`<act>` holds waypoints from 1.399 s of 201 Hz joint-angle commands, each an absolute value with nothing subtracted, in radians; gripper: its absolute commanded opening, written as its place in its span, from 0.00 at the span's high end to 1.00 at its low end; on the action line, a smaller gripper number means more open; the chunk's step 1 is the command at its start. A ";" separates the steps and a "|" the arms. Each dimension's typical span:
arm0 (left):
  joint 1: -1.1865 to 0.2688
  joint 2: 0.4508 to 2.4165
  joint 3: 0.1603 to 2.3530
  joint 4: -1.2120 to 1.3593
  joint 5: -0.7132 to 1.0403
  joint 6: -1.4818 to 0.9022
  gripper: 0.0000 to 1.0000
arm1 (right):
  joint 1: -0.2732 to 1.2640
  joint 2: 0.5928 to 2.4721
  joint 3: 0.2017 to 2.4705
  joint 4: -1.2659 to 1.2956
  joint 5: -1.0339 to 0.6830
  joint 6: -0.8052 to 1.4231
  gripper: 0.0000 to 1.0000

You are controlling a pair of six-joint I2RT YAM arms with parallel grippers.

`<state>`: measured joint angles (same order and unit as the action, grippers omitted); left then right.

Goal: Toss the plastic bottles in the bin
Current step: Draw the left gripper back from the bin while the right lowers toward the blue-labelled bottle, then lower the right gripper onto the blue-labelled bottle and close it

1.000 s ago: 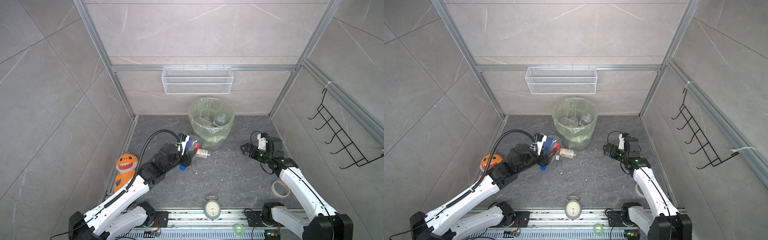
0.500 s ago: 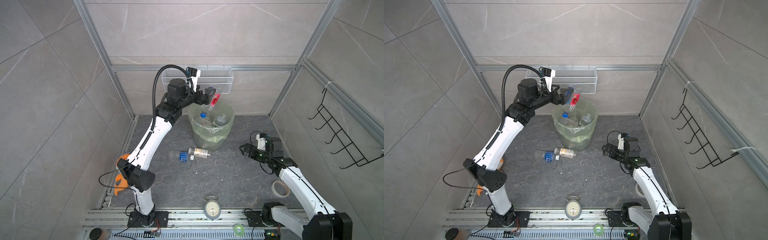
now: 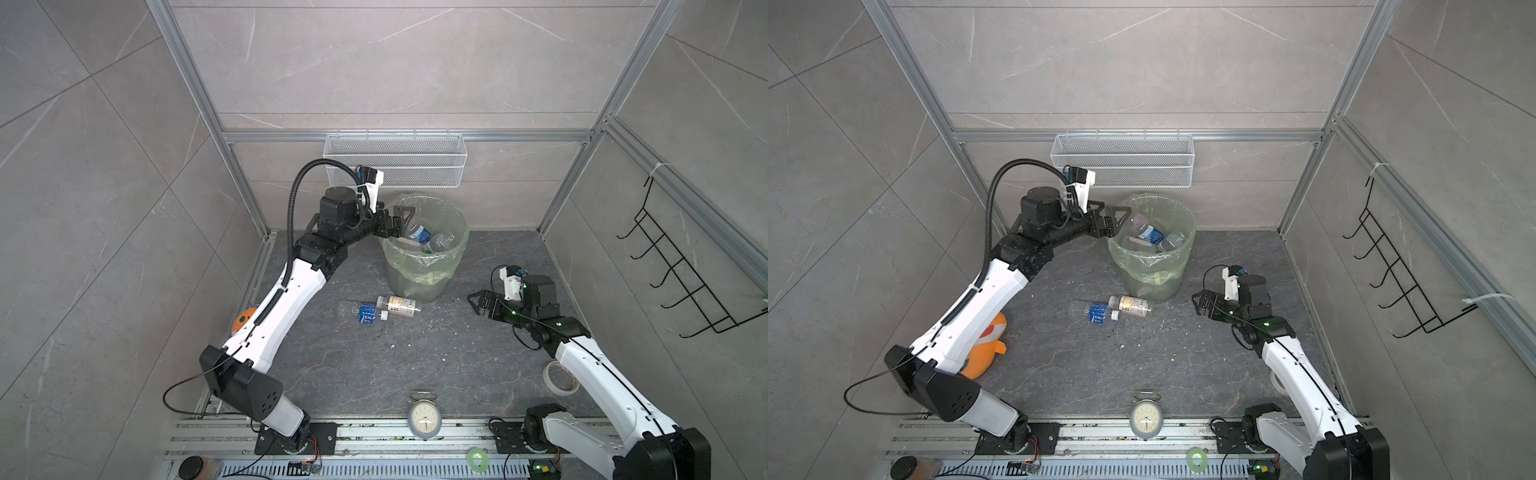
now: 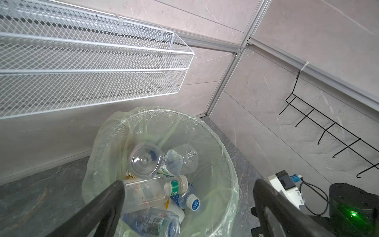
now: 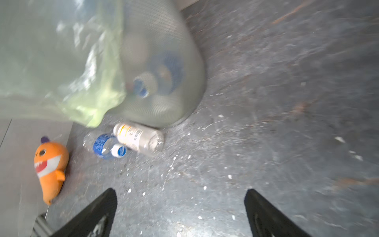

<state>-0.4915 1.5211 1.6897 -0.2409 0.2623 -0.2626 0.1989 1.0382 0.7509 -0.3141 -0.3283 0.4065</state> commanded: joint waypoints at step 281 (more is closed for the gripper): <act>-0.115 1.036 0.896 -0.197 0.221 -0.538 0.01 | 0.977 1.672 1.335 -0.409 -0.001 -0.024 0.09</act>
<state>-0.1333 1.0756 0.9215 -0.2024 0.1913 -0.4984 0.9642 1.6047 1.2434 -0.3519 0.0208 0.0242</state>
